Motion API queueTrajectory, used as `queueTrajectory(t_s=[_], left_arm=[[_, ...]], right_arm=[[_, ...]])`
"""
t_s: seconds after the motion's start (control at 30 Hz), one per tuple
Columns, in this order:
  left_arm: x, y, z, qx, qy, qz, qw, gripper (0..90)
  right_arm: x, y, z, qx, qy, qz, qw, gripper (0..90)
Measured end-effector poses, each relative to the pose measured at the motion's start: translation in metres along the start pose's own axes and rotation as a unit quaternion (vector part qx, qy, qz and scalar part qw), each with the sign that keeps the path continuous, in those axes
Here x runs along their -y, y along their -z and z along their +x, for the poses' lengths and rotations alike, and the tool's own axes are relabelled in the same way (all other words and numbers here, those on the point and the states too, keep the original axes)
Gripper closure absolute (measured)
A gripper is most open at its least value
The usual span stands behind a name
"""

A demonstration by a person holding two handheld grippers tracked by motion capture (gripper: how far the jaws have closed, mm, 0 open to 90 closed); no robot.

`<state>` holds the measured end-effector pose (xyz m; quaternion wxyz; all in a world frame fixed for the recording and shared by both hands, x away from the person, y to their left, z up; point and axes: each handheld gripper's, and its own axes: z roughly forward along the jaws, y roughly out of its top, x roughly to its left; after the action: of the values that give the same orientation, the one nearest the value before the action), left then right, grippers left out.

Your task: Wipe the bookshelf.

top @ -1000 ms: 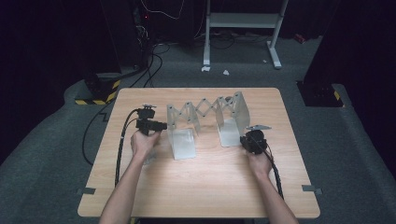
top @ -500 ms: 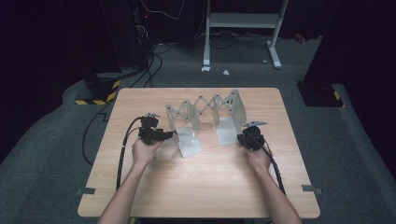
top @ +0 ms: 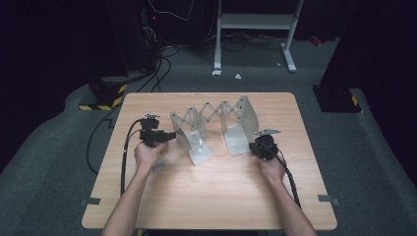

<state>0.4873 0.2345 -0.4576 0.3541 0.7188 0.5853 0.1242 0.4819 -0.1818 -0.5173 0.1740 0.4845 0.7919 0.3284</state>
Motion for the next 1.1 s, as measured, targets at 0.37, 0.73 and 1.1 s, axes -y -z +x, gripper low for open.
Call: queueTrajectory(t_s=[0.37, 0.73, 1.1], left_arm=[[-0.023, -0.010, 0.012, -0.021, 0.005, -0.002, 0.9998, 38.2], [-0.020, -0.013, 0.015, 0.018, 0.001, 0.016, 0.9997, 50.2], [-0.006, -0.002, 0.004, 0.022, -0.013, 0.011, 0.9996, 52.2]], right_arm=[[0.005, 0.005, 0.002, 0.011, 0.005, -0.003, 0.9999, 87.1], [0.006, 0.008, -0.002, -0.007, 0.006, 0.008, 0.9999, 86.6], [0.005, 0.009, -0.005, -0.011, 0.022, 0.011, 0.9996, 86.4]])
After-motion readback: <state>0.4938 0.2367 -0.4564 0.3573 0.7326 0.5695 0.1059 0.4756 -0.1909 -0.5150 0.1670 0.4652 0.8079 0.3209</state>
